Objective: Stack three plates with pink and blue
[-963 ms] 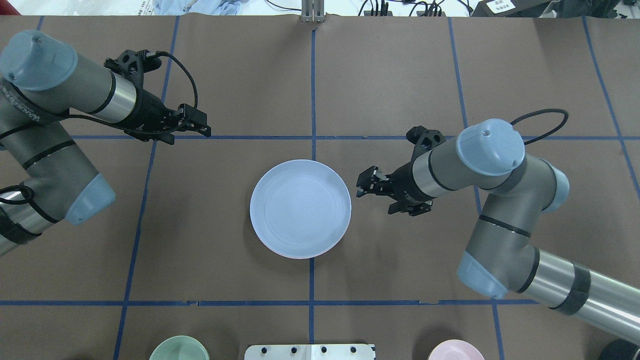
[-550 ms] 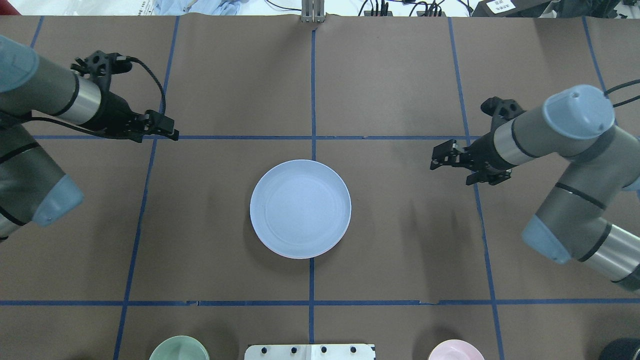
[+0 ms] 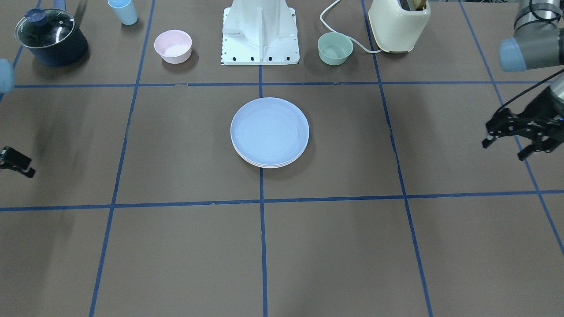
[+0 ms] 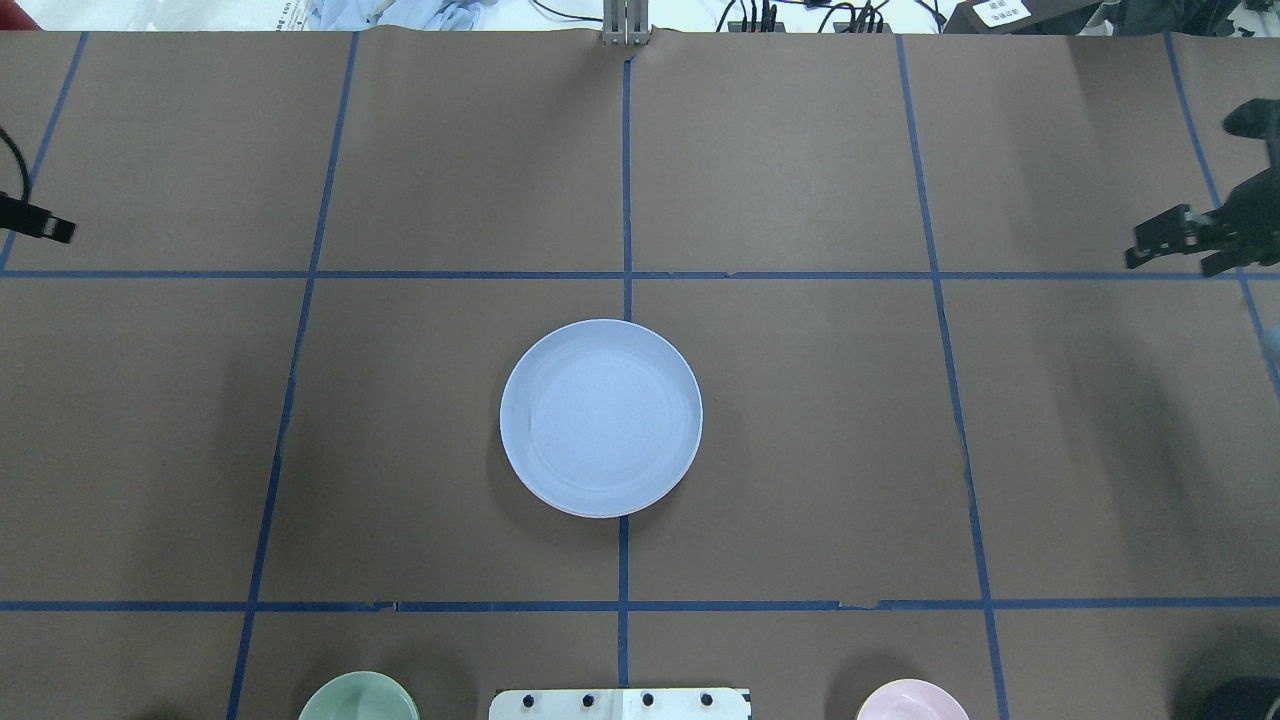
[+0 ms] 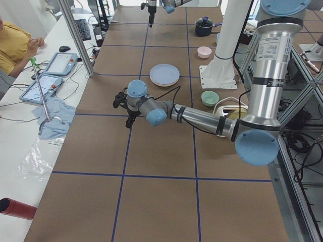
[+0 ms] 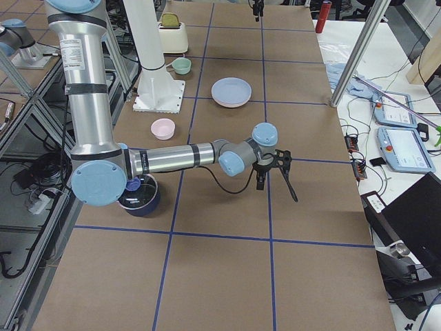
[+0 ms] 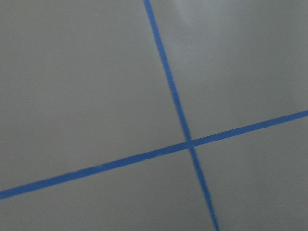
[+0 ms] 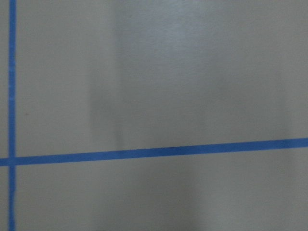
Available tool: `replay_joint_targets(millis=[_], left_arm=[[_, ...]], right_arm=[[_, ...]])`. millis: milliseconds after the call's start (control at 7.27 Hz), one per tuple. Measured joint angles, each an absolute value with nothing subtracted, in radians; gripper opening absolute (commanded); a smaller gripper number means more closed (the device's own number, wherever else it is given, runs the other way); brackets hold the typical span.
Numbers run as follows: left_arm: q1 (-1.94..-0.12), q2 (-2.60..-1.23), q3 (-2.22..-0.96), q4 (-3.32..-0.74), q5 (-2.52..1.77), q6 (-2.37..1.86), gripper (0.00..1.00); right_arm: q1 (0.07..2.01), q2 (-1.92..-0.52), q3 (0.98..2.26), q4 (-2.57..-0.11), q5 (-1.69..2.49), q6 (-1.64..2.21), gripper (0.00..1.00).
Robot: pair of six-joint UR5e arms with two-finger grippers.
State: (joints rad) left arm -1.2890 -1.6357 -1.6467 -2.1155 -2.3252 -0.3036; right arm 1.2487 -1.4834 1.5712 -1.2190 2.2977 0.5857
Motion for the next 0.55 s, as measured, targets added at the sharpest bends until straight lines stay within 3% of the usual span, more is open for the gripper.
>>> replay_joint_targets(millis=[275,550], left_arm=[[-1.437,-1.636,-1.528,-2.113,-2.351,-0.070,0.99],[-1.497,-1.644,-1.482,-2.091,-2.359,0.021,0.99]], right_arm=[[1.416,-1.455,1.556,-1.477,2.291,0.198,1.00],[1.480,-1.447,1.555,-1.576,2.299,0.069,1.00]])
